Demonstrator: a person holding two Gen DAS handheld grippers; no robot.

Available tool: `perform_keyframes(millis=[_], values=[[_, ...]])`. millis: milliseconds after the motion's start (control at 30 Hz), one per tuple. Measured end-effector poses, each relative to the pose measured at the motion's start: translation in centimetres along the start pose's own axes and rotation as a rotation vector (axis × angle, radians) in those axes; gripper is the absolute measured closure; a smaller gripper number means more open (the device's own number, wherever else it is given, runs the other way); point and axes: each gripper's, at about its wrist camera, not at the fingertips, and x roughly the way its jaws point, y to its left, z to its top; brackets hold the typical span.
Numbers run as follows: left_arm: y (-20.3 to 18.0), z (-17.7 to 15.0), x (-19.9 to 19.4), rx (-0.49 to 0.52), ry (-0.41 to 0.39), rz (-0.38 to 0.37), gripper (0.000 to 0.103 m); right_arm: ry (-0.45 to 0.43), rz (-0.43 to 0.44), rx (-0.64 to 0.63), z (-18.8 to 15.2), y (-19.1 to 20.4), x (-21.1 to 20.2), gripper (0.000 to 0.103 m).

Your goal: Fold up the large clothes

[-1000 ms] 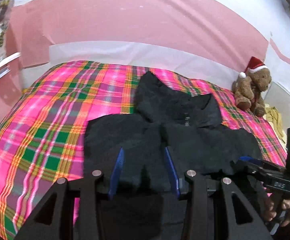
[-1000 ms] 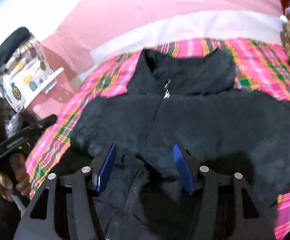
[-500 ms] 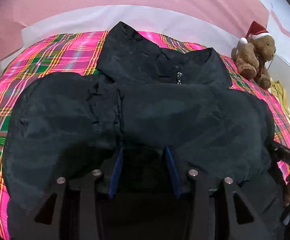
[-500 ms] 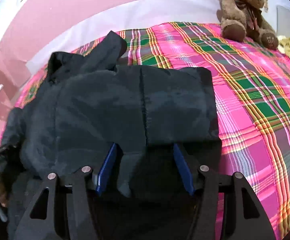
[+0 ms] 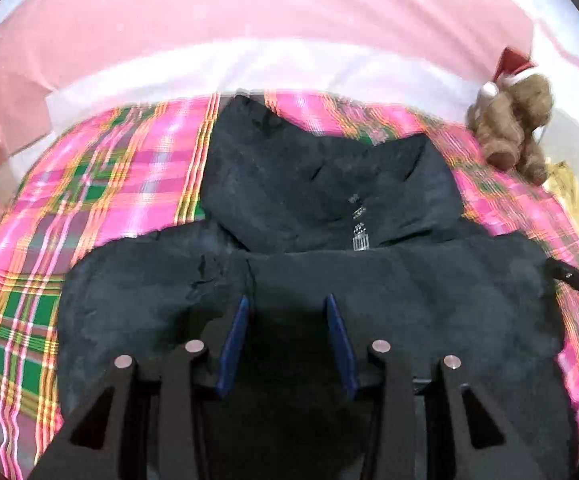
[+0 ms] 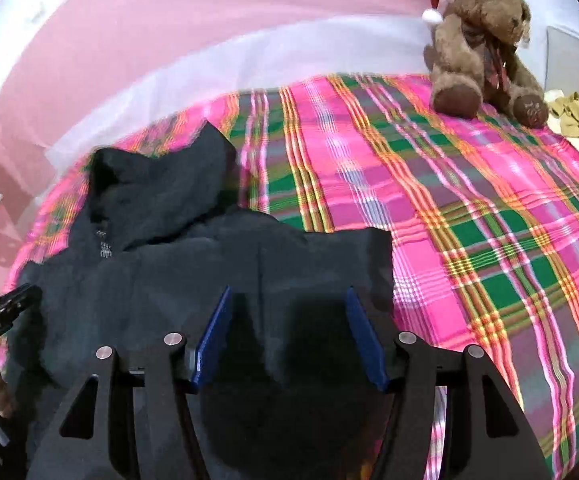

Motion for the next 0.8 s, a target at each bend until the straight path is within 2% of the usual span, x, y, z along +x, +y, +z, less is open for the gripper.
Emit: perform_keyframes(millis=[67, 167, 333, 433, 533, 667, 733, 800], values=[[0.4, -0.4, 2.4, -0.001, 0.030, 0.007, 0.057, 0.042, -0.020, -0.030, 0.2, 0.4, 2.3, 0.044], [0.4, -1.3, 3.6, 0.004, 0.007, 0.010, 0.056, 0.065, -0.037, -0.047, -0.7, 0.5, 4.5, 0.044], [0.6, -1.7, 3.9, -0.013, -0.006, -0.007, 0.056, 0.051, -0.064, -0.060, -1.5, 0.8, 5.0, 0.044], [0.4, -1.4, 3.2, -0.009, -0.004, 0.005, 0.056, 0.034, -0.068, -0.033, -1.1, 0.7, 3.5, 0.044], [1.1, -0.8, 0.5, -0.060, -0.001, -0.036, 0.059, -0.020, -0.040, 0.008, -0.9, 0.6, -0.3, 0.044], [1.3, -1.7, -4.1, -0.035, -0.065, -0.059, 0.060, -0.046, 0.006, 0.006, -2.6, 1.5, -4.5, 0.044], [1.3, -2.8, -4.7, -0.015, -0.068, -0.051, 0.060, -0.023, 0.022, -0.019, -3.8, 2.4, -4.6, 0.044], [1.3, -3.6, -3.0, 0.007, -0.019, -0.012, 0.059, 0.024, 0.020, -0.044, -4.8, 3.1, -2.9, 0.044]])
